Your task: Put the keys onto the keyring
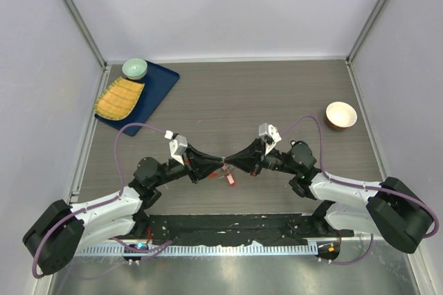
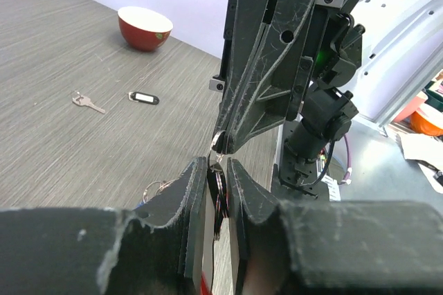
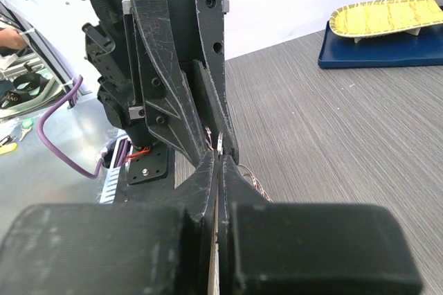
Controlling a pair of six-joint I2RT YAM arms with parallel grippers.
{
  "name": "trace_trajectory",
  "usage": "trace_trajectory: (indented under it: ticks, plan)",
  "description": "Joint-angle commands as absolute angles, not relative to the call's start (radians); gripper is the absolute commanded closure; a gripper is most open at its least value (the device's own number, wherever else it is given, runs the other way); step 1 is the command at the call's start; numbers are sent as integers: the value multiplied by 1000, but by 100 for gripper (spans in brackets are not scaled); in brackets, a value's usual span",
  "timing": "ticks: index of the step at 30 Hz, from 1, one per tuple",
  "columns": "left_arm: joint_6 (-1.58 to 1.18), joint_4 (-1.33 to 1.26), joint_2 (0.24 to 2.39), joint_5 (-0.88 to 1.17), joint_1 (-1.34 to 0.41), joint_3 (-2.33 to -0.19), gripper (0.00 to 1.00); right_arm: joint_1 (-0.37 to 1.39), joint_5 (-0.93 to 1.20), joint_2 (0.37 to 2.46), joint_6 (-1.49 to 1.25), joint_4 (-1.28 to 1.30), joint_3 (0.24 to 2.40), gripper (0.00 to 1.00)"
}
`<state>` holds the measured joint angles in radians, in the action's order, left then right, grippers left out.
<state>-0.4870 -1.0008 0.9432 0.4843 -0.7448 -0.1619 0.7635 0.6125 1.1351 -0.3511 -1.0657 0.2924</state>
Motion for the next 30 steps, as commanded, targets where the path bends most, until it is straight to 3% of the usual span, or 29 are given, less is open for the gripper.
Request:
trace_trajectory:
  ticks: [1,6,15,22,24,30]
  plan:
    - [-488,-1089,939,506,-741,-193,79,764,635,1146,-357,-1154,305,99]
    - [-488,-1104,951,517,-741,-193,81,764,646,1154,-360,-1158,307,99]
    - [-480,-1129,951,511,-741,-187,100,764,658,1193,-367,-1170,292,99]
    - [-451,-1121,940,505,-742,-175,100,764,635,1190,-371,-1144,272,99]
    - [-398,-1057,930,505,-741,-182,100,764,617,1174,-370,-1086,275,95]
    - [-217,-789,876,506,-741,-224,100,764,552,1042,-282,-712,351,69]
